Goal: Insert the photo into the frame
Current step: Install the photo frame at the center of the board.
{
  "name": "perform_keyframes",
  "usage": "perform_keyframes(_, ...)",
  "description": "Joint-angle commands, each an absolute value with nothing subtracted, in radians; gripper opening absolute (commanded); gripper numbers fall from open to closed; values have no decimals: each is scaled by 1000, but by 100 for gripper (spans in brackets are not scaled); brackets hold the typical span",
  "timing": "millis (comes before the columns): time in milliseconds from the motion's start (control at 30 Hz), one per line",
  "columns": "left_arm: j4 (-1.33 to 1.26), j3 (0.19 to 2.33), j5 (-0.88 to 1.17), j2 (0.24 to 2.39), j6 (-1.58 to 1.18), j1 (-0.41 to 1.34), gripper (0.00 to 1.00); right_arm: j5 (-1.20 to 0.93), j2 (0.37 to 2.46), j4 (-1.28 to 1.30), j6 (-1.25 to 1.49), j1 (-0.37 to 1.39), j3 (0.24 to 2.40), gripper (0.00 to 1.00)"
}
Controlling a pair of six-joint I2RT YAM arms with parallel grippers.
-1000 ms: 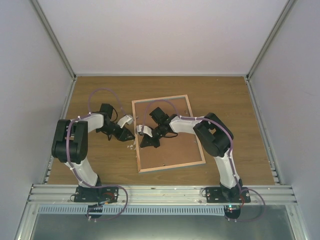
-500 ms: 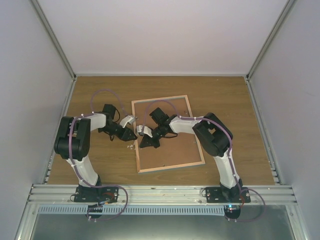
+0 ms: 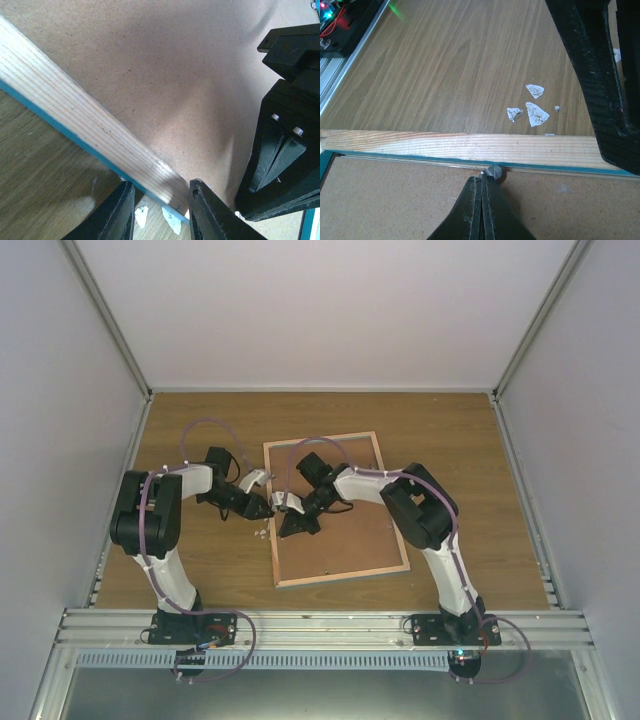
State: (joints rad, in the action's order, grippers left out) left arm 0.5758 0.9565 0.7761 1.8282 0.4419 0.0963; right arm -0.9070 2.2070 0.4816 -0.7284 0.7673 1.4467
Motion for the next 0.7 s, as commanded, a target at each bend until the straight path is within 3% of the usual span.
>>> perform_keyframes(0, 479, 936, 636, 1884, 444, 112, 32, -831, 2247, 453, -548, 839, 1389, 1)
perform_keyframes(333, 471, 930, 621, 1876, 445, 112, 32, -514, 2173, 300, -273, 839, 1290, 1)
perform_keyframes(667, 466, 931, 613, 1881, 437, 112, 32, -608, 2122, 286, -355, 851, 1241, 1)
